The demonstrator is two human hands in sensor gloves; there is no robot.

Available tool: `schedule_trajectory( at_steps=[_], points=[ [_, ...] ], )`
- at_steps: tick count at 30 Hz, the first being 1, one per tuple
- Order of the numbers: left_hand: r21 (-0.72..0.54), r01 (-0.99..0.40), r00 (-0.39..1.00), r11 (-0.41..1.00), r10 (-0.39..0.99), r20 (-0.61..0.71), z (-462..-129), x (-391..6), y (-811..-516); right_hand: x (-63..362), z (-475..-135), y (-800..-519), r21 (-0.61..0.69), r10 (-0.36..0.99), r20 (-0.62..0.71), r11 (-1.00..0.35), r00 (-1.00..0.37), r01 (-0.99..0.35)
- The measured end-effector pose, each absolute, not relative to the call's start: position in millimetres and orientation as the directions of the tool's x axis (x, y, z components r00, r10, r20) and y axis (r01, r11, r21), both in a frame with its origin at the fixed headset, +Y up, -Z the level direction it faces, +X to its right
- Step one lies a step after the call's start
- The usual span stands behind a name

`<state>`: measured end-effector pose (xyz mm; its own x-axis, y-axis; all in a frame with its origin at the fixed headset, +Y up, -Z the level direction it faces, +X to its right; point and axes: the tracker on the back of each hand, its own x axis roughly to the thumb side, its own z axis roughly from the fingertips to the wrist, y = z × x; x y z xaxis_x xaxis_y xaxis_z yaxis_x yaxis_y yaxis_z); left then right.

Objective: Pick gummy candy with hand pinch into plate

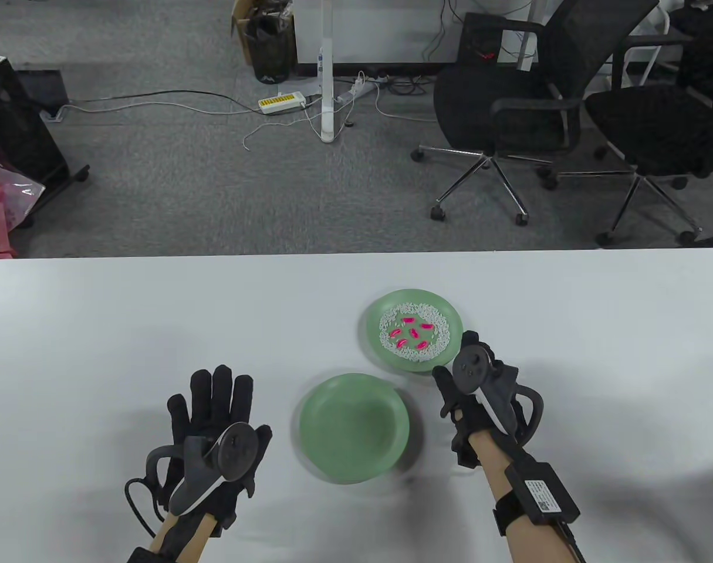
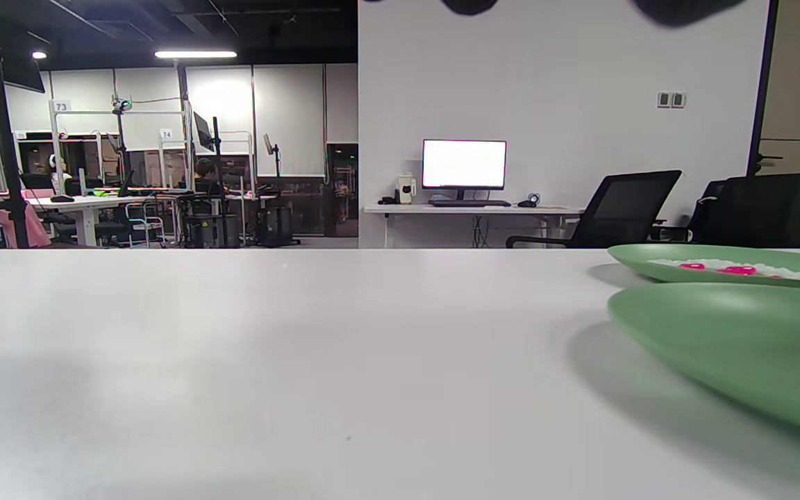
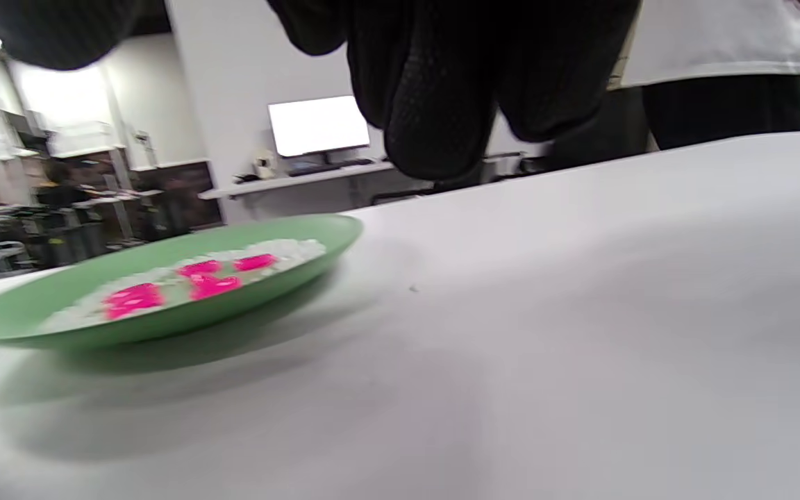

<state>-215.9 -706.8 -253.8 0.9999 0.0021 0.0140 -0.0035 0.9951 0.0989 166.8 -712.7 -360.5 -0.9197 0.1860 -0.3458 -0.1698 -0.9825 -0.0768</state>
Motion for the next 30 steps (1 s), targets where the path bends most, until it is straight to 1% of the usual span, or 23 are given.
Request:
schedule_trajectory(
  at_steps=[4, 6, 9, 12, 15, 16, 18, 21, 25, 28, 30],
  points=[
    [0.08, 0.0, 1.0, 0.997, -0.001, 0.013, -255, -216, -709, 175, -383, -724, -0.037, 0.202, -0.459, -0.977, -0.865, -0.209],
    [0.075, 0.003, 1.0, 0.997, -0.004, 0.013, -256, -216, -710, 179, -394, -730, -0.014, 0.233, -0.518, -0.964, -0.823, -0.264],
    [0.064, 0.01, 1.0, 0.998, -0.011, 0.014, -256, -215, -712, 180, -407, -739, 0.021, 0.238, -0.584, -0.951, -0.776, -0.308],
    [0.059, 0.014, 1.0, 0.998, -0.015, 0.015, -257, -214, -713, 179, -417, -744, 0.058, 0.182, -0.634, -0.958, -0.752, -0.281],
    [0.049, 0.017, 1.0, 0.999, -0.018, 0.016, -258, -214, -715, 176, -422, -745, 0.059, 0.126, -0.665, -0.974, -0.737, -0.22],
    [0.046, 0.017, 1.0, 0.999, -0.018, 0.016, -259, -213, -717, 175, -424, -745, 0.058, 0.135, -0.667, -0.971, -0.733, -0.232],
    [0.034, 0.019, 1.0, 0.999, -0.019, 0.016, -260, -213, -719, 174, -425, -746, 0.052, 0.195, -0.681, -0.949, -0.706, -0.311],
    [0.019, 0.029, 0.999, 0.999, -0.03, 0.02, -261, -211, -722, 176, -426, -748, 0.041, 0.235, -0.702, -0.929, -0.673, -0.367],
    [0.014, 0.028, 0.999, 1.0, -0.028, 0.025, -261, -209, -723, 186, -423, -752, 0.004, 0.332, -0.717, -0.877, -0.612, -0.48],
    [0.014, 0.025, 0.999, 1.0, -0.025, 0.025, -261, -208, -722, 196, -419, -758, -0.045, 0.435, -0.717, -0.808, -0.544, -0.587],
    [0.015, 0.03, 0.999, 0.999, -0.03, 0.025, -261, -207, -722, 199, -416, -760, -0.086, 0.484, -0.718, -0.775, -0.501, -0.626]
  ],
)
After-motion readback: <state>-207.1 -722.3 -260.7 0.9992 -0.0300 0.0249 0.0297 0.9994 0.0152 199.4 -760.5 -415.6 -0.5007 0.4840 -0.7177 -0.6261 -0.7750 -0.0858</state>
